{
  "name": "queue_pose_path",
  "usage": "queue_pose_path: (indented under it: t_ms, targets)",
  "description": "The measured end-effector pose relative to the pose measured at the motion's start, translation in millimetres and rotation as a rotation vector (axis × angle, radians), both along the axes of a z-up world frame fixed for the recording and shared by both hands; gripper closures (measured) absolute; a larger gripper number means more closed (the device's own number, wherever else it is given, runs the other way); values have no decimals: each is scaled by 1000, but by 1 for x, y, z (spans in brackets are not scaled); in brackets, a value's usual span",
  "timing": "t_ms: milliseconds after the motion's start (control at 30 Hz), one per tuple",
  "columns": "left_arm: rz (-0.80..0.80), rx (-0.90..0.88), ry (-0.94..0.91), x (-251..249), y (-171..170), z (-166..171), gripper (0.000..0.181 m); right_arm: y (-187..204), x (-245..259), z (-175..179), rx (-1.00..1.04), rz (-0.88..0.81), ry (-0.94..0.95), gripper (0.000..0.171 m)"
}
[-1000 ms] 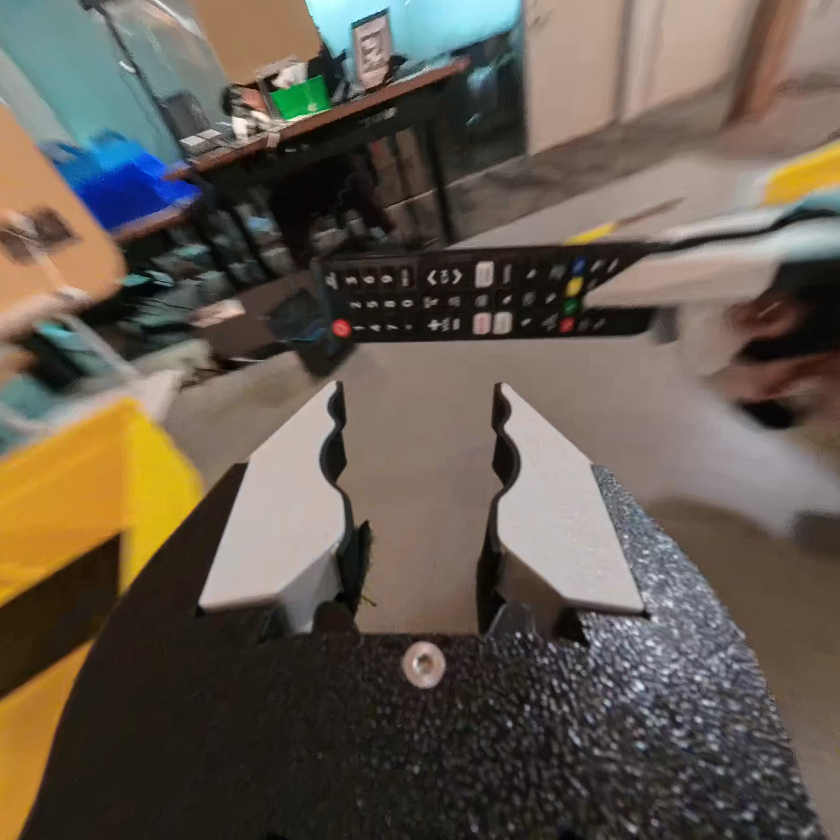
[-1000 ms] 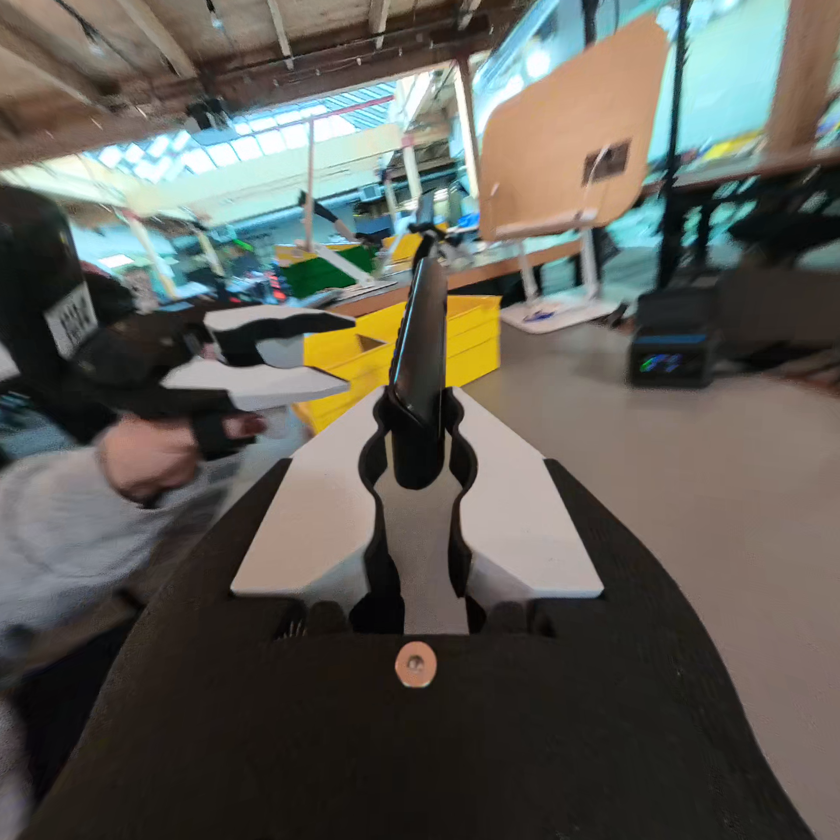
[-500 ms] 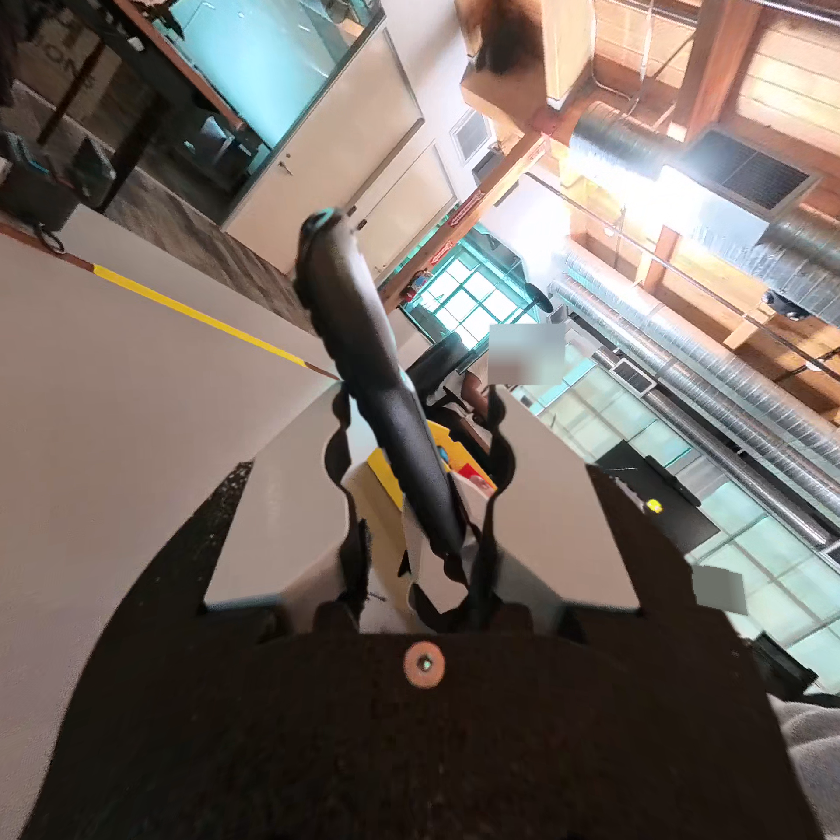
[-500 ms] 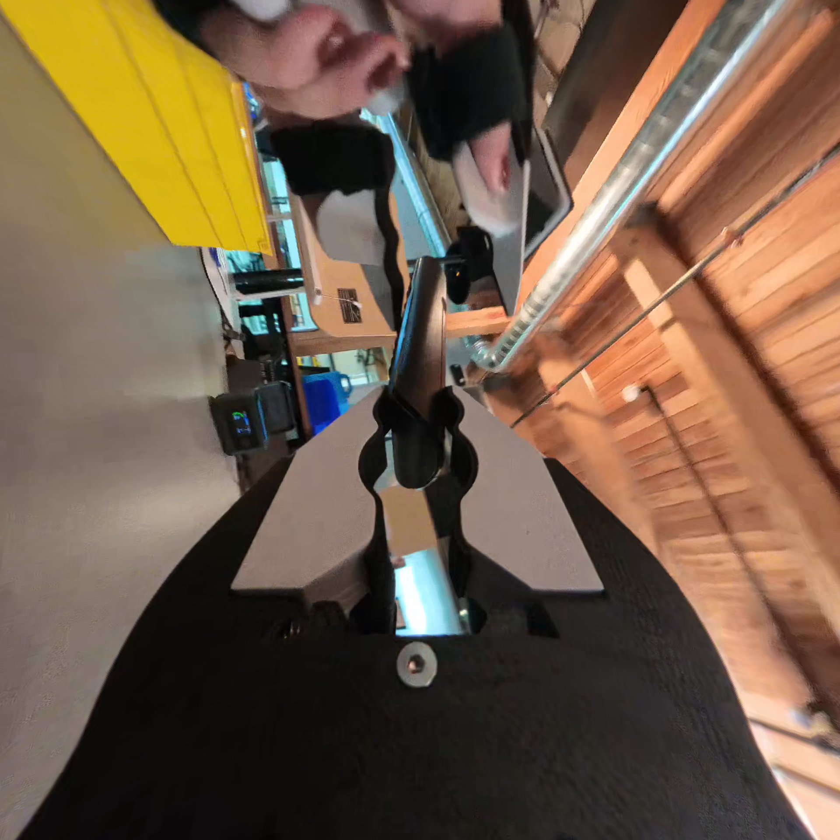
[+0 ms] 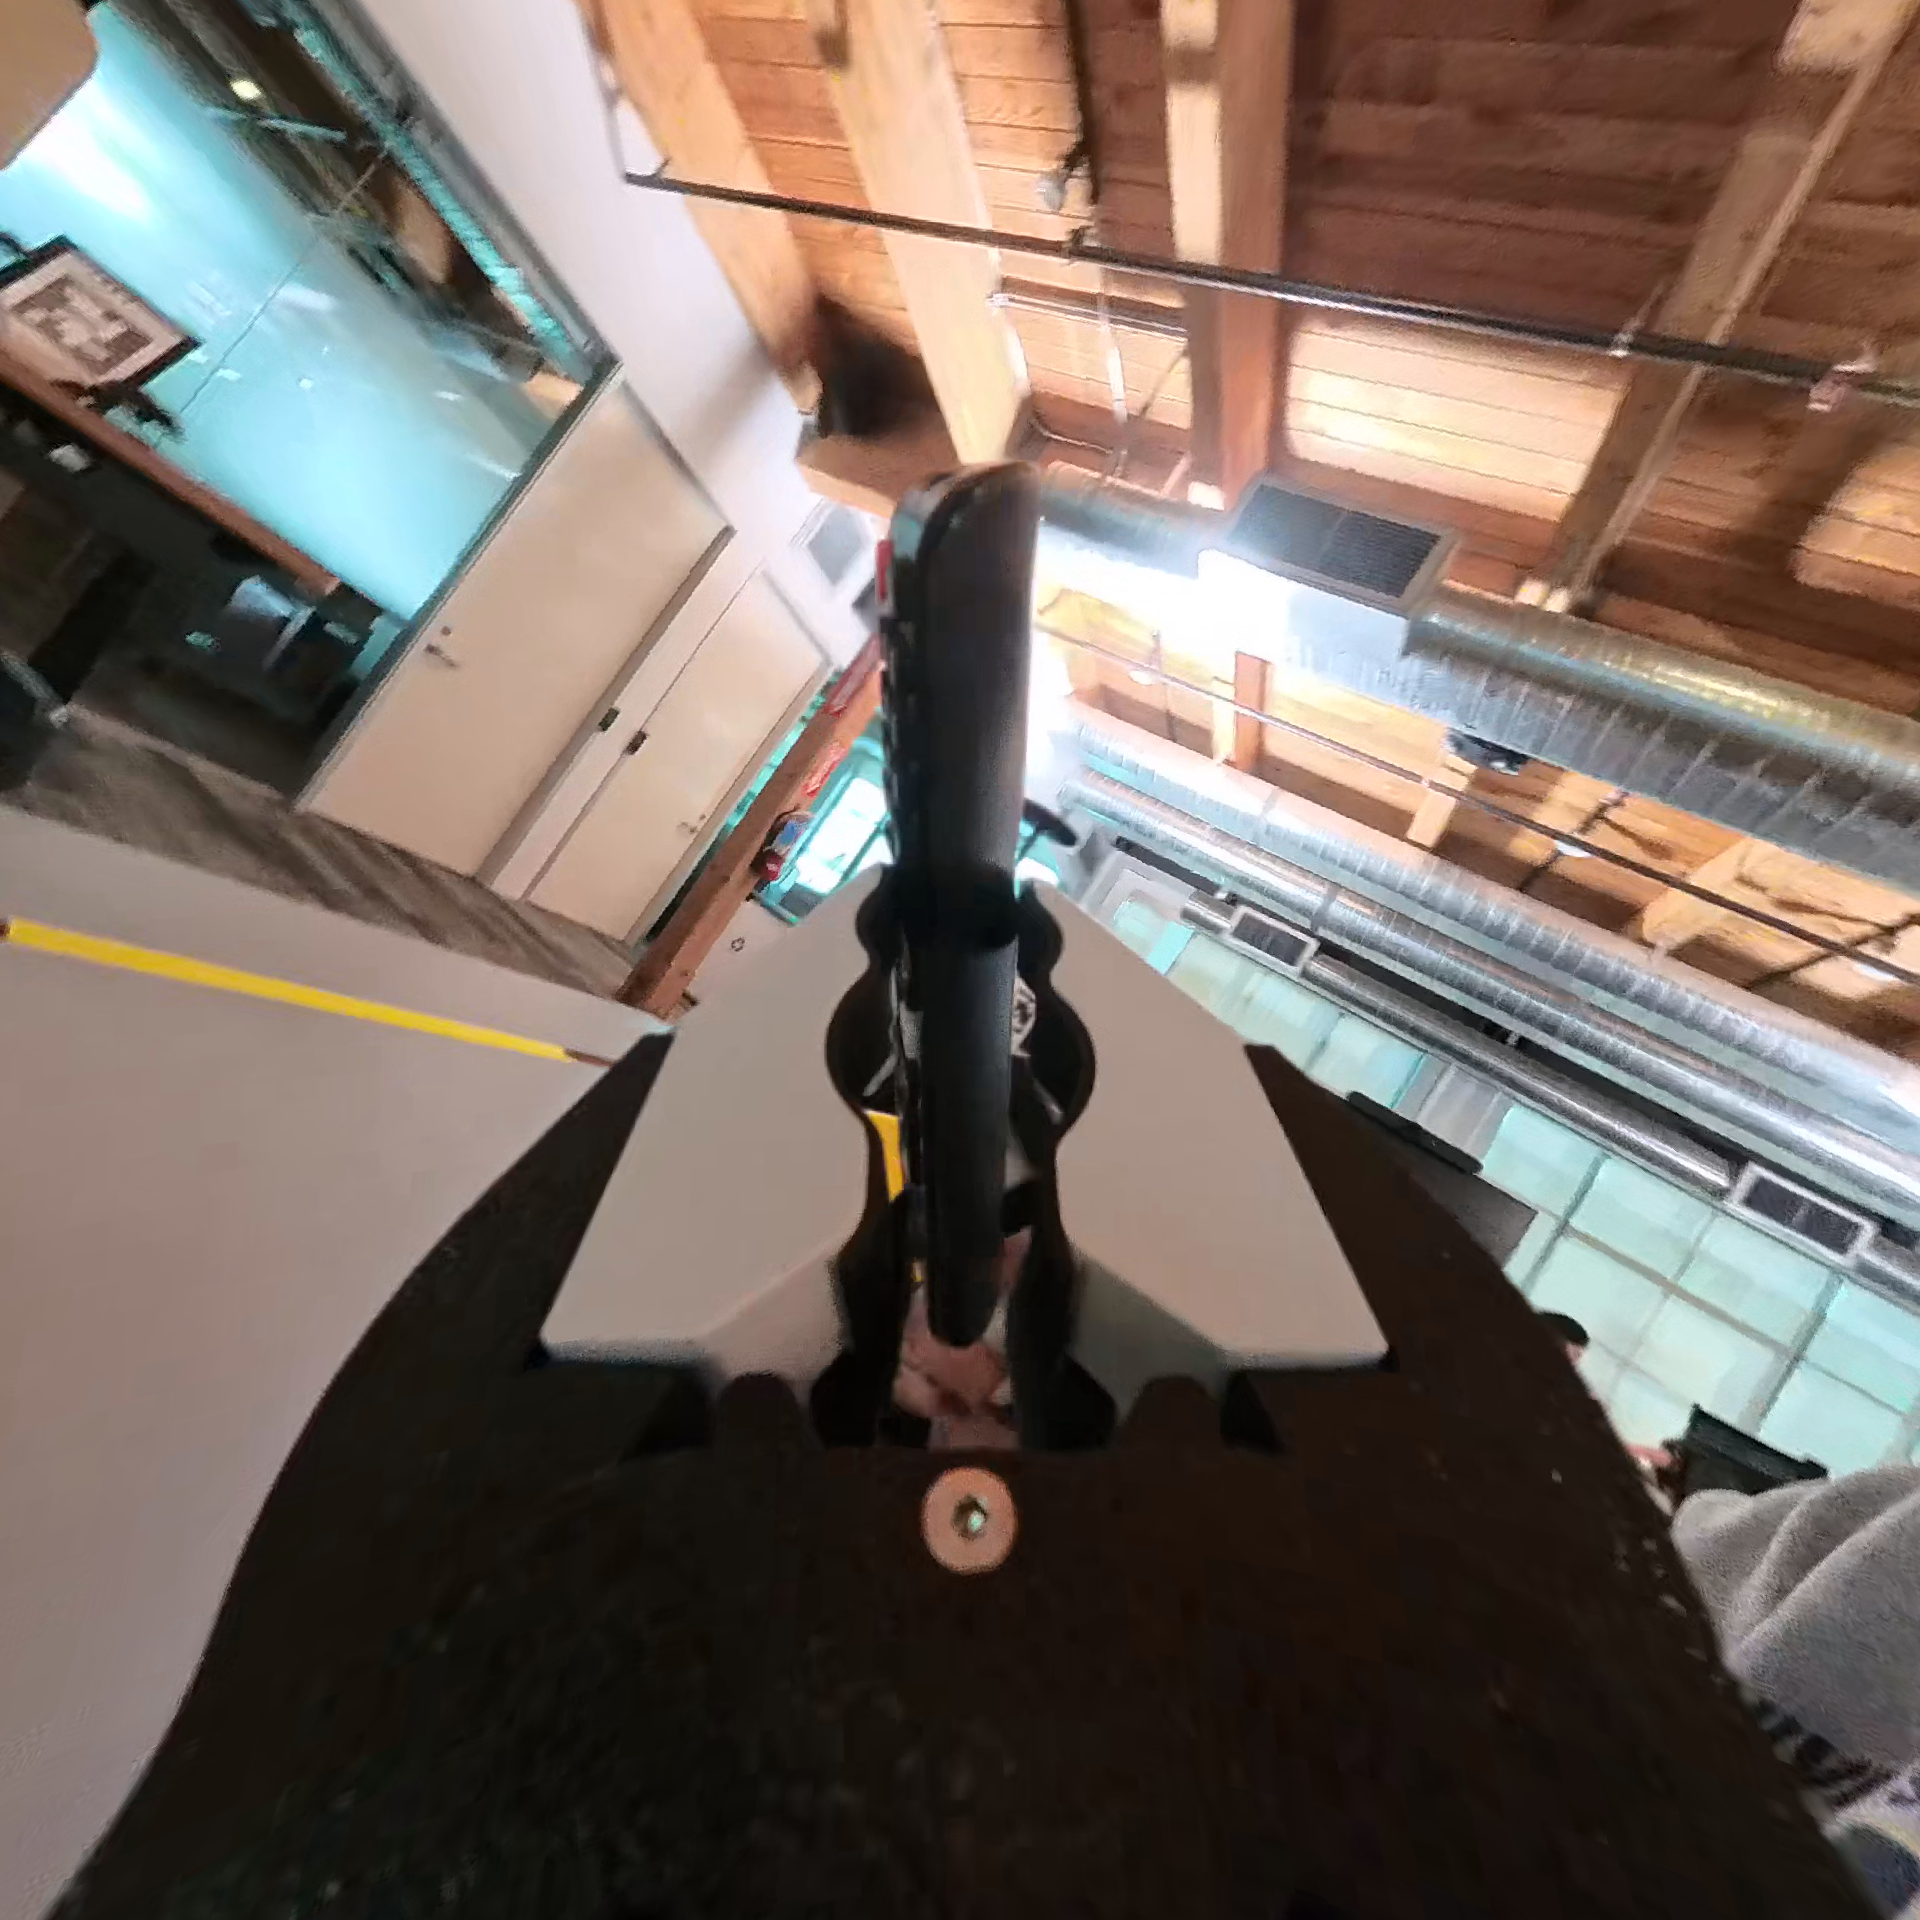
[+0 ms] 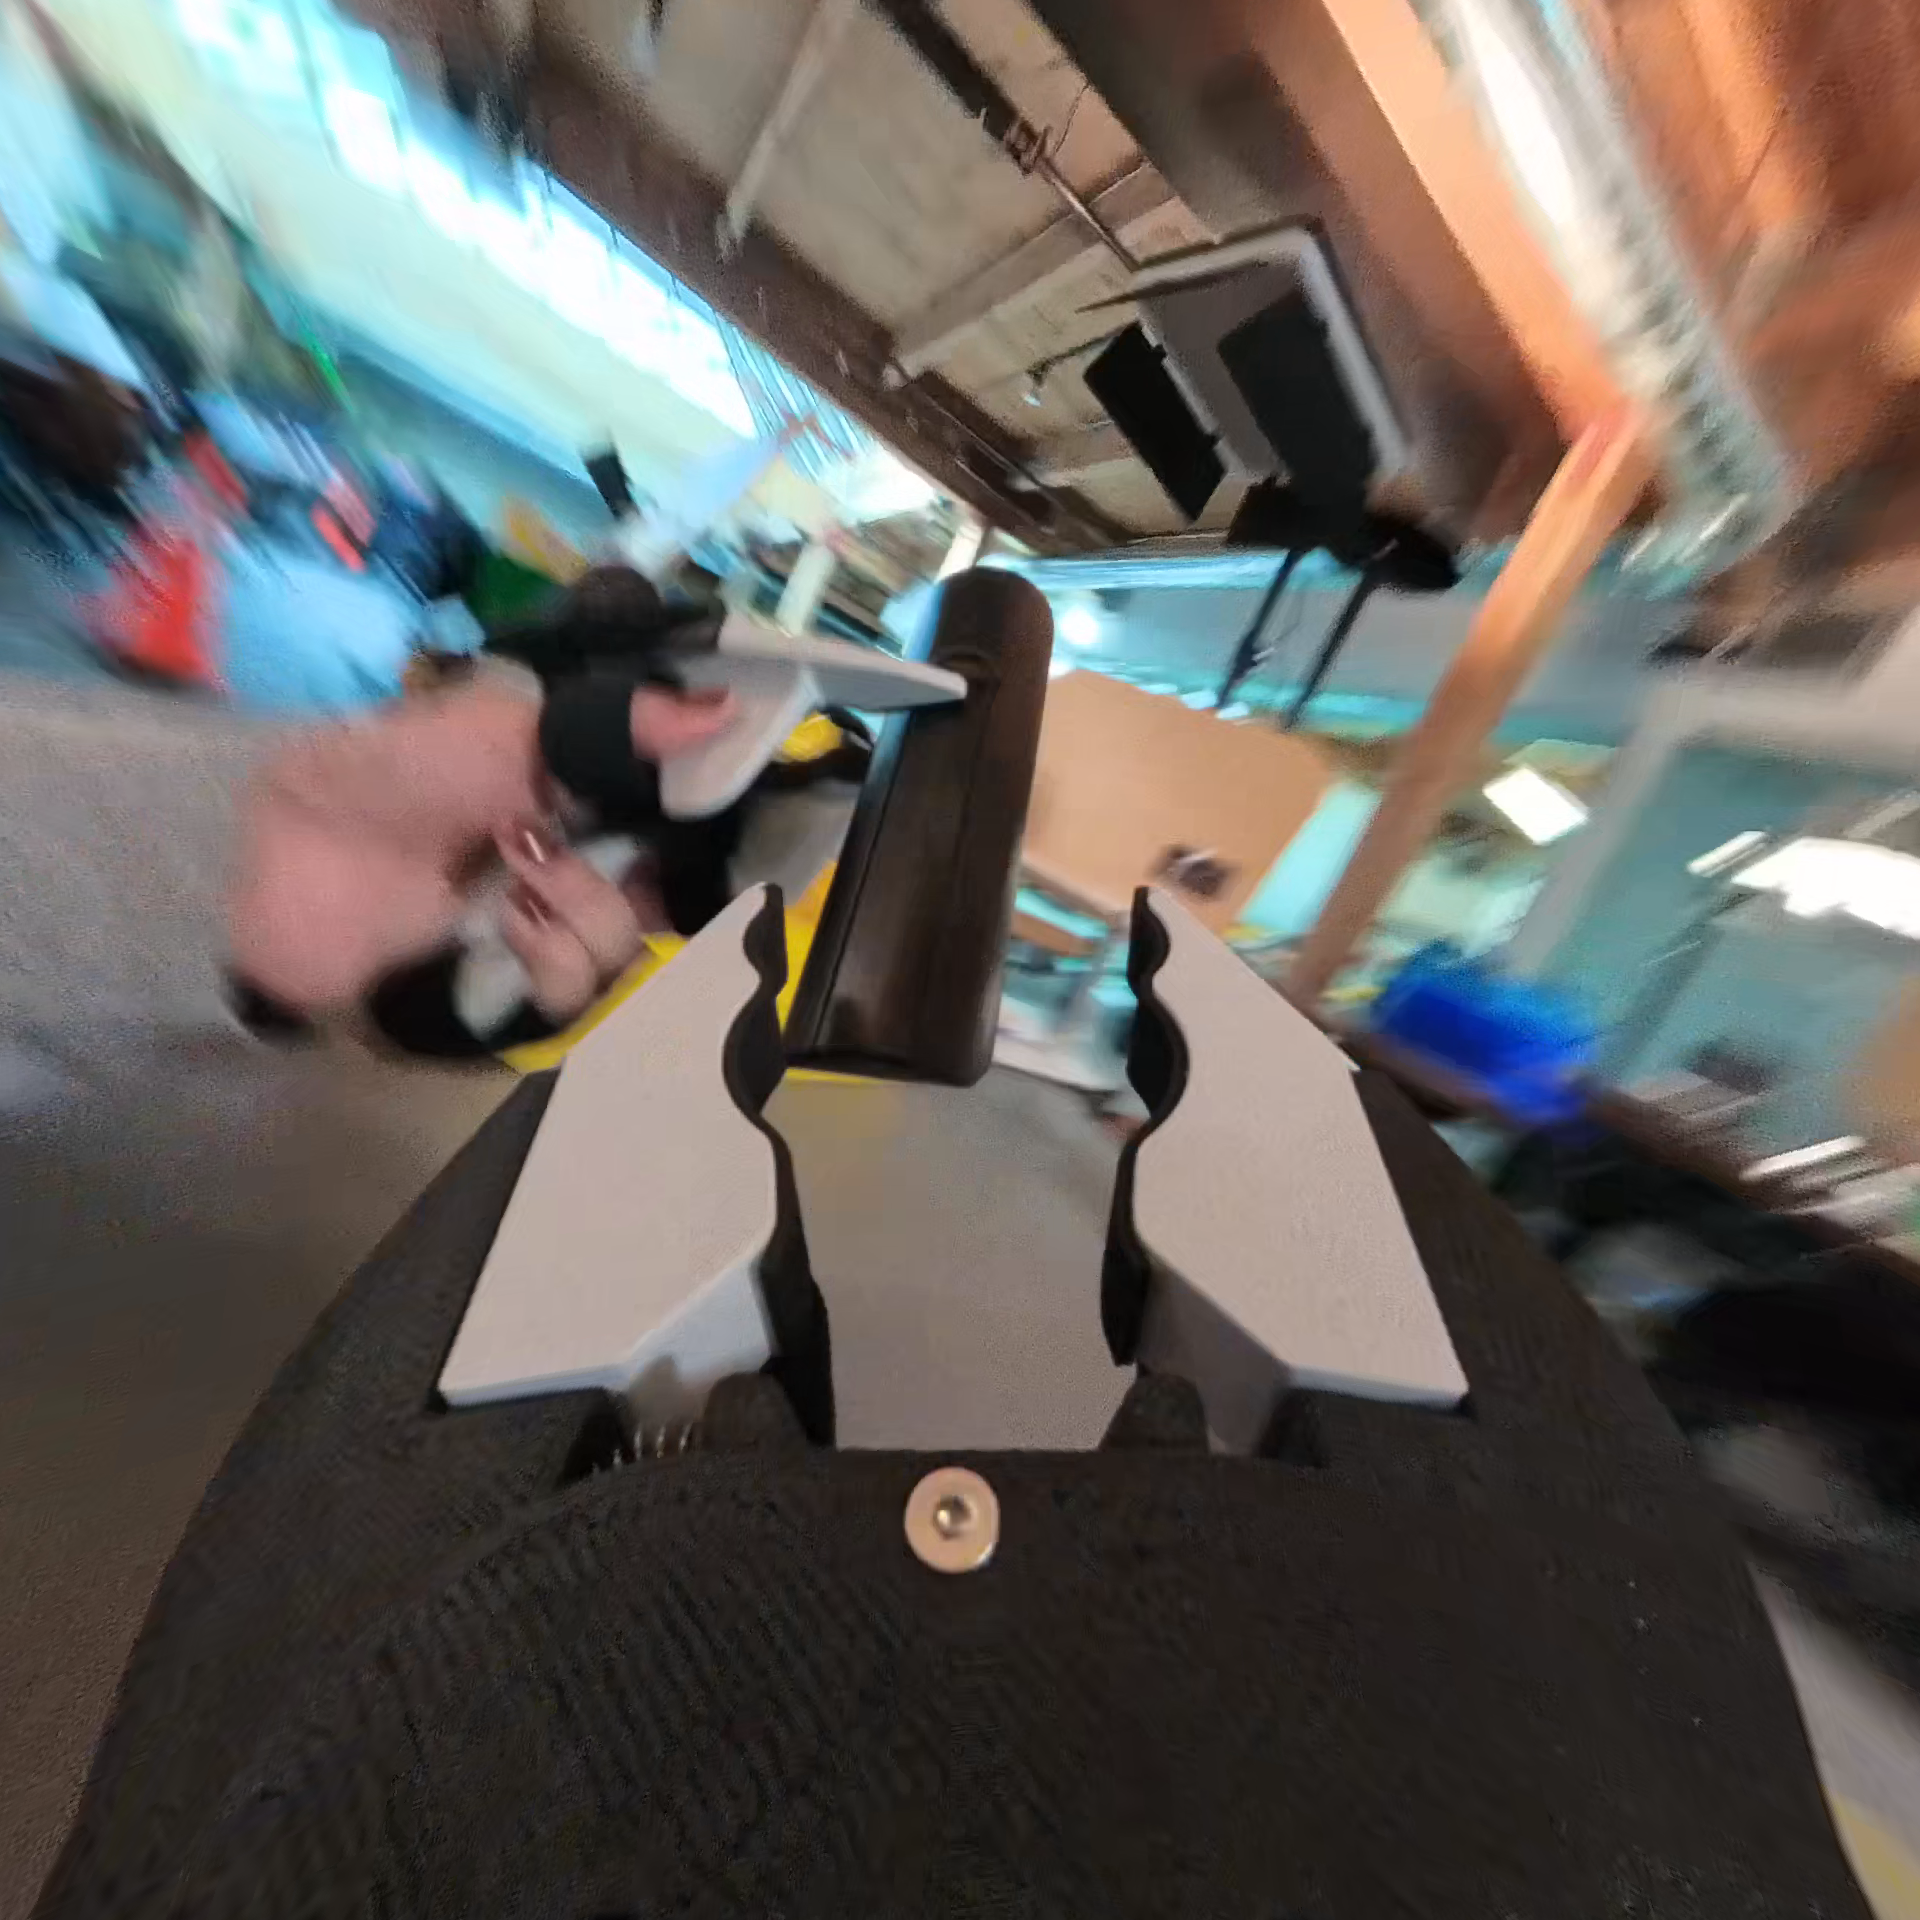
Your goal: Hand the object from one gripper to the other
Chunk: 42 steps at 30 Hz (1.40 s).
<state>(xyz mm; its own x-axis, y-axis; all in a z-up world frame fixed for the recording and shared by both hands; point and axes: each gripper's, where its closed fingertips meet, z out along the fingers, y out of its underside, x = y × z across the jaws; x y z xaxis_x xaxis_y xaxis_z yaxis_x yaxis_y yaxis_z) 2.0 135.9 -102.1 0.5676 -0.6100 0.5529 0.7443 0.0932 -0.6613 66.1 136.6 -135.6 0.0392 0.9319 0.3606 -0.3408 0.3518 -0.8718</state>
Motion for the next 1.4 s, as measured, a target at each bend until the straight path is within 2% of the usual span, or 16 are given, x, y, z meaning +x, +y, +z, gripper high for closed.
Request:
queue_pose_path:
  t_ms: [100, 200, 267, 367, 500, 567, 633, 800, 900, 1000, 1133, 1200, 1267, 1333, 1400]
  targets:
    - [-58, 99, 37, 12, -8, 9, 162, 3, -6, -4, -541, 371, -111, 100]
    - [-151, 88, 121, 33, -6, 3, 162, -6, -9, -16, -805, 646, -250, 95]
    - [-214, 25, 188, 47, 0, -7, 162, -14, -5, -18, -835, 752, -281, 107]
    - [-229, -45, 289, 58, 5, -21, 161, -19, -3, -31, -736, 726, -365, 139]
    - [-218, -53, 365, 66, 5, -23, 161, -20, 0, -40, -630, 677, -426, 147]
    - [-162, -71, 392, 63, 6, -23, 159, -14, 0, -40, -571, 613, -409, 148]
    - [-112, -76, 392, 58, 5, -20, 138, -4, -2, -44, -465, 485, -394, 148]
    - [-54, -167, 288, 36, -2, -21, 83, 30, -1, -47, 73, 3, -293, 149]
    - [16, -241, 290, 29, -1, -31, 73, 38, -2, -41, 321, -236, -243, 149]
    - [-20, -249, 168, 37, 0, -30, 81, 41, -2, -34, 556, -456, -185, 149]
    - [43, -206, 6, 32, 5, -27, 110, 35, -2, -28, 1011, -763, -104, 149]
    - [68, -194, -44, 31, 7, -29, 118, 25, -7, -32, 1105, -766, -85, 150]
    - [97, -178, -75, 27, 7, -31, 146, 18, -7, -29, 1130, -773, -57, 149]
    - [106, -166, -85, 25, 6, -32, 150, 16, -7, -28, 1110, -749, -56, 149]
    - [110, -150, -49, 23, 5, -32, 154, 11, -9, -36, 1023, -633, -79, 147]
